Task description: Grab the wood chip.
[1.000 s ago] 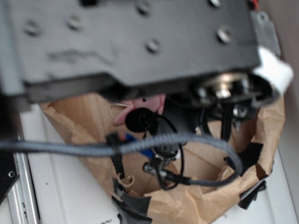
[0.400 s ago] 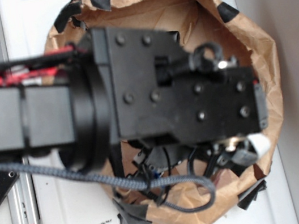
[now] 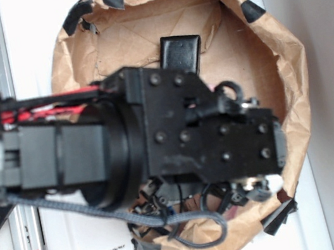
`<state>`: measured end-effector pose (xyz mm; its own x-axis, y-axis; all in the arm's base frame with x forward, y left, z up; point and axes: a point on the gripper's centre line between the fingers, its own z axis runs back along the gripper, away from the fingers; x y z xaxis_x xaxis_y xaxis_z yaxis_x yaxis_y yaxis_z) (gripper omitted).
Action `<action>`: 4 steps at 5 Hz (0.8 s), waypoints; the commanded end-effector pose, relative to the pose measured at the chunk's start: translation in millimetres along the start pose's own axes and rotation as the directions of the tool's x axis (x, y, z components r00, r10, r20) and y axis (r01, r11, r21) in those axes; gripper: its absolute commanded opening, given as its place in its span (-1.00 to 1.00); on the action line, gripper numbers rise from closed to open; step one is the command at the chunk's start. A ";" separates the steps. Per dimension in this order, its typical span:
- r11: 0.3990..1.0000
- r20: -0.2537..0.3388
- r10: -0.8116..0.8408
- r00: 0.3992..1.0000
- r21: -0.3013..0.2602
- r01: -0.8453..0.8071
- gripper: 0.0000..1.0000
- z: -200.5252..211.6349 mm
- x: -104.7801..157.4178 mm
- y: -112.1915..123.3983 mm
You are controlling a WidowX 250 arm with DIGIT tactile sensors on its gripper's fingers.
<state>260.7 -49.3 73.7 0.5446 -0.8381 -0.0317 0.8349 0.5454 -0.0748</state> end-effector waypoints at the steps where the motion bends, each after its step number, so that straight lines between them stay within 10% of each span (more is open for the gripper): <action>1: 0.999 0.038 -0.025 0.999 0.044 0.024 1.00 14.5 8.4 -14.0; 4: 0.975 0.080 -0.222 0.972 0.037 0.219 1.00 -5.9 16.5 -12.5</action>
<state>265.3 -57.8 61.1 0.3893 -0.9201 0.0436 0.9200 0.3860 -0.0678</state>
